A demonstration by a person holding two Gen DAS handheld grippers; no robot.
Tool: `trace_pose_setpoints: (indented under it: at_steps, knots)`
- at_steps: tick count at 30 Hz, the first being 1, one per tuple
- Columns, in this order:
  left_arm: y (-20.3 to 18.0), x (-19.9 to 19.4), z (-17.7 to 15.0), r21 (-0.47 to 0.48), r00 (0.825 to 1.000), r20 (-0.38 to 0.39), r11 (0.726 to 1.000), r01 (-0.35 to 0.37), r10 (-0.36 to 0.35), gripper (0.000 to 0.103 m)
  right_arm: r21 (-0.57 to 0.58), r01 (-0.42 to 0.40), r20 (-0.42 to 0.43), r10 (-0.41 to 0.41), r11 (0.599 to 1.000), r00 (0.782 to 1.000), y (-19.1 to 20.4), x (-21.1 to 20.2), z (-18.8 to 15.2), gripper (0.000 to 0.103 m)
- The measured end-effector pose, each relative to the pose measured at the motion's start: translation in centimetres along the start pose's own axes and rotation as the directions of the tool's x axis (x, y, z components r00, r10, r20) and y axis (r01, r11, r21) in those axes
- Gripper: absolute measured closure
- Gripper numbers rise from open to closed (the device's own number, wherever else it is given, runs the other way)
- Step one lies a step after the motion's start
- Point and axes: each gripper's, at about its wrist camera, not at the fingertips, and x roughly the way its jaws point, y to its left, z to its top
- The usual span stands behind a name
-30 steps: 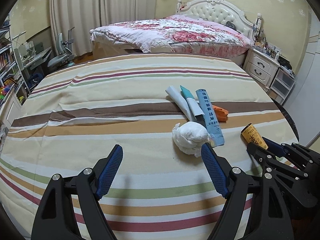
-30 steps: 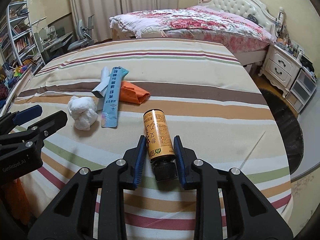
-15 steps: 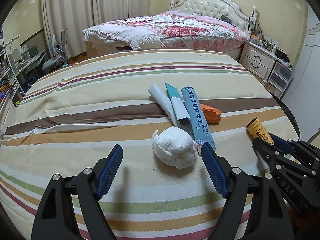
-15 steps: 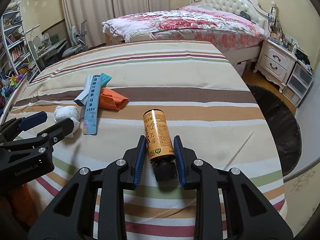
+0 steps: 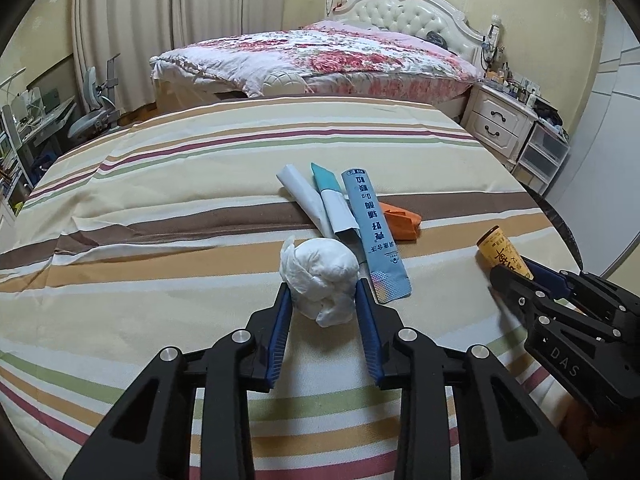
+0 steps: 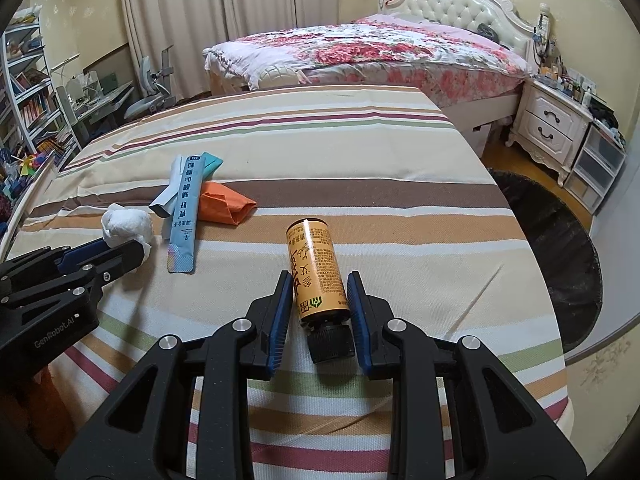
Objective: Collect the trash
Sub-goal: 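Grasp the gold bottle with the right tool while the left tool grasps the white tissue ball, then carry the bottle and tissue ball over the bin and open both tools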
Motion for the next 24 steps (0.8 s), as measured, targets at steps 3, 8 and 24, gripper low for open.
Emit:
trace_pose_setpoints:
  at_steps: [3,8,24]
  knots:
    - [-0.3,-0.9,0.0,0.002,1.0,0.022,1.0,0.014,-0.014,0.07,-0.001,0.013,0.011,-0.013,1.0,1.0,-0.1,-0.4,0.2,0.076]
    - [-1.5,-2.4,0.7,0.015,0.997,0.062,0.999,0.046,-0.047,0.07,0.015,0.039,0.038,-0.039,0.999,0.999,-1.0,-1.3,0.5,0.076]
    - [-11.6,-2.4,4.6,0.184,0.972,0.147,0.971,0.153,-0.181,0.07,0.165,0.191,0.126,-0.213,0.968,0.969,-9.8,-4.8,2.1,0.076]
